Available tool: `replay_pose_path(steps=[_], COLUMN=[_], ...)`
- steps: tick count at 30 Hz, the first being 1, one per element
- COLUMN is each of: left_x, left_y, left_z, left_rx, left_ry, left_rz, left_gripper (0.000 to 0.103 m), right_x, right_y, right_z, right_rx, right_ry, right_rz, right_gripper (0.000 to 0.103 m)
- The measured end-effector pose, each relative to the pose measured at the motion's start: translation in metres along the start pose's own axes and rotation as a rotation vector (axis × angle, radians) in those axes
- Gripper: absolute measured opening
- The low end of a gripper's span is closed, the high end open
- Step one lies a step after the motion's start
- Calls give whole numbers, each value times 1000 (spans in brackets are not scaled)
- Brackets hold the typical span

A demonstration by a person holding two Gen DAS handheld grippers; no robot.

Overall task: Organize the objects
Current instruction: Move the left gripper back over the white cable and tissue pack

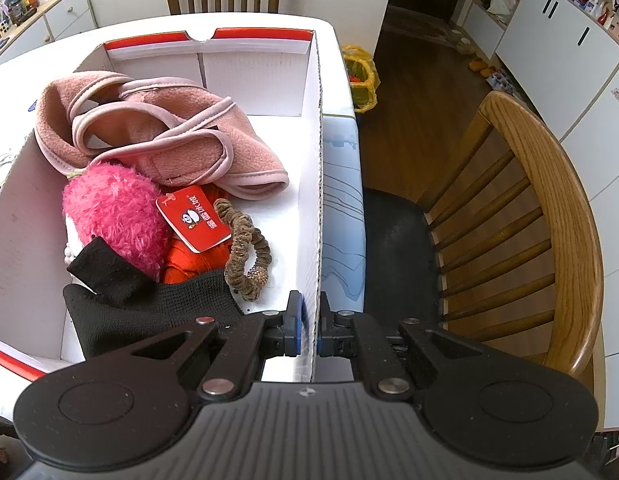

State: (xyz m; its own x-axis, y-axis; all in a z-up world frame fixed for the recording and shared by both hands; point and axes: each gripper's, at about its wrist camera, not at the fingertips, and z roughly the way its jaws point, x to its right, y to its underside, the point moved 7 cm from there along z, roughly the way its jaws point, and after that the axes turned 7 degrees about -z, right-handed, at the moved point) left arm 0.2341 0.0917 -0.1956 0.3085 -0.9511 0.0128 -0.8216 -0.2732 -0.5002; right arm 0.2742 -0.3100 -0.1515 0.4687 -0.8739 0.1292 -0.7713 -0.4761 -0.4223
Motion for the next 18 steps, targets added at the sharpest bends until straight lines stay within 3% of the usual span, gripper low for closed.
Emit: replay_pose_path(steps=[4, 7, 13, 15, 18], left_x=[-2, 2, 13, 14, 18], left_y=[-2, -4, -5, -5, -3], left_z=[1, -1, -5, -7, -9], left_rx=[3, 15, 26, 27, 22], left_ry=[27, 44, 78, 84, 98], left_rz=[-25, -16, 33, 35, 51], left_gripper=[89, 77, 48, 28, 7], right_x=[0, 0, 0, 0, 0], right_y=[0, 0, 0, 0, 0], right_z=[0, 0, 0, 0, 1], right_rx=[0, 0, 0, 0, 0], right_ry=[0, 0, 0, 0, 0], right_rz=[1, 1, 1, 1, 1], right_gripper=[6, 7, 7, 7, 7])
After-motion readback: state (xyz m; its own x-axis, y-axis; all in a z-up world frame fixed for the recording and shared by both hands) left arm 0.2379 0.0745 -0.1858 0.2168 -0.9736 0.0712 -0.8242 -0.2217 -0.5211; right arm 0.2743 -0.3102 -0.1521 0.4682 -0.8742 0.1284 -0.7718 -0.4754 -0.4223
